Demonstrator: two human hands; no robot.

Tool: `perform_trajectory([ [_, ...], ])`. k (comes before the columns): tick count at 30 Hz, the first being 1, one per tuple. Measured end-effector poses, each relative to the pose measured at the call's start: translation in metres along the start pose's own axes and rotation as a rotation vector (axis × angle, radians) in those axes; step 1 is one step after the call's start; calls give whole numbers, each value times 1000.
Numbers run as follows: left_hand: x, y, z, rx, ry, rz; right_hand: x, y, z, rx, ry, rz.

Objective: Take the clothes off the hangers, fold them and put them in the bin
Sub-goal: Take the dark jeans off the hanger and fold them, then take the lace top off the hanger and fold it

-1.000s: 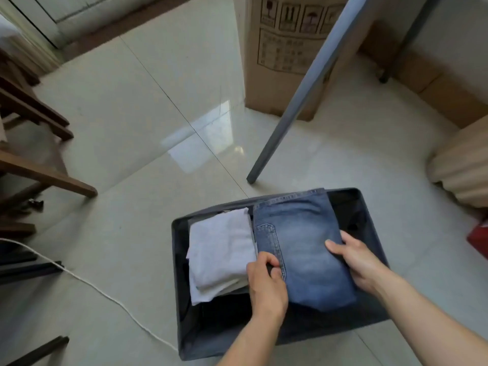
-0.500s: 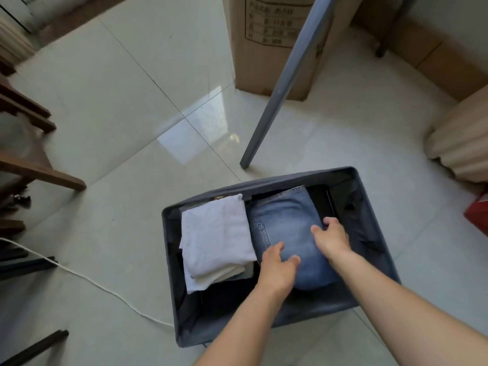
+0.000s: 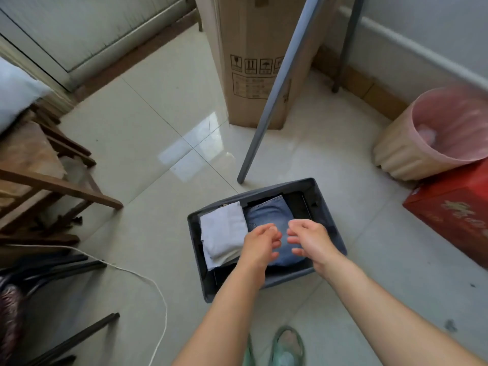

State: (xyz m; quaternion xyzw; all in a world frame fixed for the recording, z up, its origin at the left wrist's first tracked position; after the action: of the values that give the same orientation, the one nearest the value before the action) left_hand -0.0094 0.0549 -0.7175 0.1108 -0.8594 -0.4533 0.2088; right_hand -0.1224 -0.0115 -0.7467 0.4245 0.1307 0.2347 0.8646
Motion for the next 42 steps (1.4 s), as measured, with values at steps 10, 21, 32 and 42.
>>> perform_trajectory([
  [10,32,169,-60,196,132,-7,1,183,104,-217,-133,112],
  [21,112,336,-107,390,132,234,-16,385,155,-454,-375,29],
  [32,179,484,-122,594,-331,490,-34,565,160,-697,-350,-185],
  [42,267,549,-84,599,-476,793,-86,681,91,-793,-451,-517],
])
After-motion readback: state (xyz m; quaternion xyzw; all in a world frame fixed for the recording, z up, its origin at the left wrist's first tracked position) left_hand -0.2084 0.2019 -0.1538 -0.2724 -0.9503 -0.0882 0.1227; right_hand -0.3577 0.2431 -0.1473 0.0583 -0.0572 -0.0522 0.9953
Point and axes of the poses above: each hand's wrist, its own y-axis away from the middle knuckle, its own x-axis out of the palm, z = x × y, the point moved 4 cm from there along -y, towards the middle knuckle, and after that the axes turned 14 degrees about z, right-handed, at the moved point
